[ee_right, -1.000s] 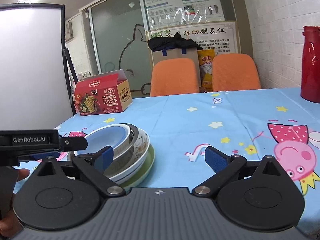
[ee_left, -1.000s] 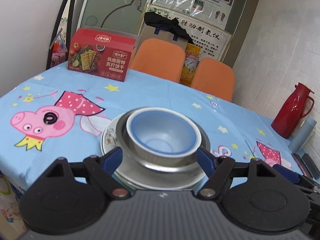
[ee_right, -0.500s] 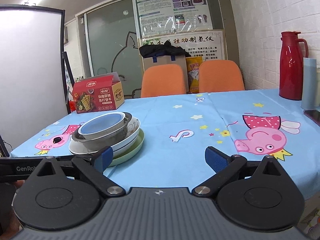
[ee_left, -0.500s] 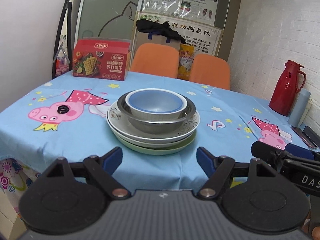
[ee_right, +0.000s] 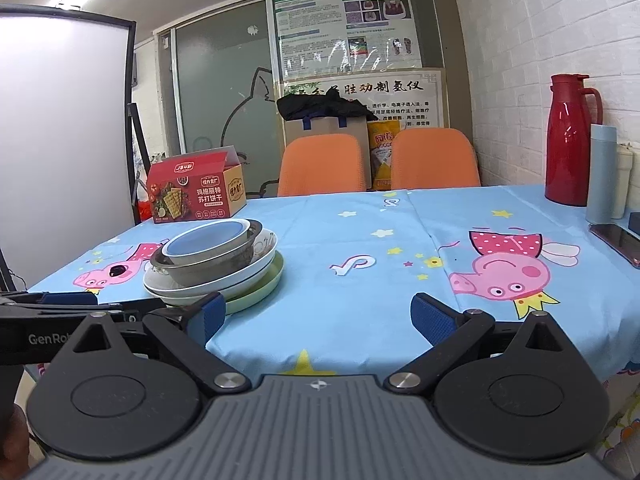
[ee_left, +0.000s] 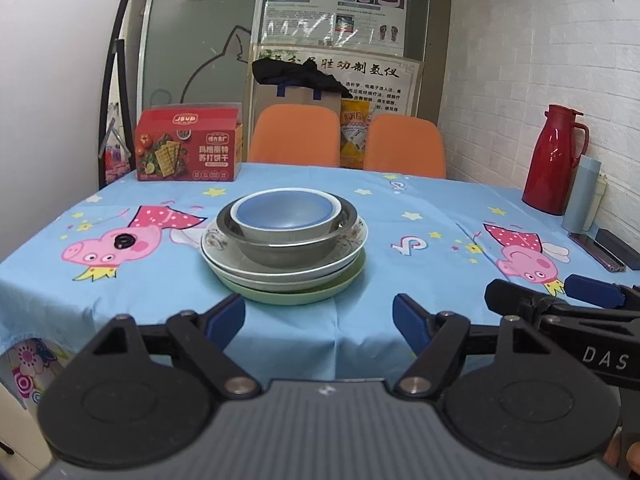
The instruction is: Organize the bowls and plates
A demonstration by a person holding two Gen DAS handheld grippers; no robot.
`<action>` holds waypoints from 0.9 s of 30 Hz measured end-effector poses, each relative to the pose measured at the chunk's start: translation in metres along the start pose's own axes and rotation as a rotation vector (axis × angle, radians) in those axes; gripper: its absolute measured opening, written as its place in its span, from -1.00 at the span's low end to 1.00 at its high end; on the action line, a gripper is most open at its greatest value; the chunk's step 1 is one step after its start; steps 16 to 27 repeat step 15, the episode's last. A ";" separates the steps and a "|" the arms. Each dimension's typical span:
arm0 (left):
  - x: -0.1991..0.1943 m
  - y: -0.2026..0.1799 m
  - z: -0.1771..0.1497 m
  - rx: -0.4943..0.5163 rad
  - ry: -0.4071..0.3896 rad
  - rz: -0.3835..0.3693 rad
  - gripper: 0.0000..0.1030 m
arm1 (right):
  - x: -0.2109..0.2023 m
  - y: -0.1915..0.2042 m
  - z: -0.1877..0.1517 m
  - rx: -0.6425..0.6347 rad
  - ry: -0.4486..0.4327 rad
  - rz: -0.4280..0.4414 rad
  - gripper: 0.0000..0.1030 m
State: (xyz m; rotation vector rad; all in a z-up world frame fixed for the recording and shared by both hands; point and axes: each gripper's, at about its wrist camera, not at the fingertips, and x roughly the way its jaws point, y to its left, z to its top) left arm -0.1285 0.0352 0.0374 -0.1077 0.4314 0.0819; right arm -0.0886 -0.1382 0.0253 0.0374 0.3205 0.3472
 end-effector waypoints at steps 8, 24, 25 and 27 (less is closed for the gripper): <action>-0.004 -0.006 -0.005 0.044 -0.036 -0.019 0.46 | 0.007 -0.006 -0.007 -0.005 0.066 -0.050 1.00; -0.007 -0.007 -0.005 0.047 -0.047 -0.042 0.46 | 0.006 -0.006 -0.009 -0.006 0.082 -0.056 1.00; -0.007 -0.007 -0.005 0.047 -0.047 -0.042 0.46 | 0.006 -0.006 -0.009 -0.006 0.082 -0.056 1.00; -0.007 -0.007 -0.005 0.047 -0.047 -0.042 0.46 | 0.006 -0.006 -0.009 -0.006 0.082 -0.056 1.00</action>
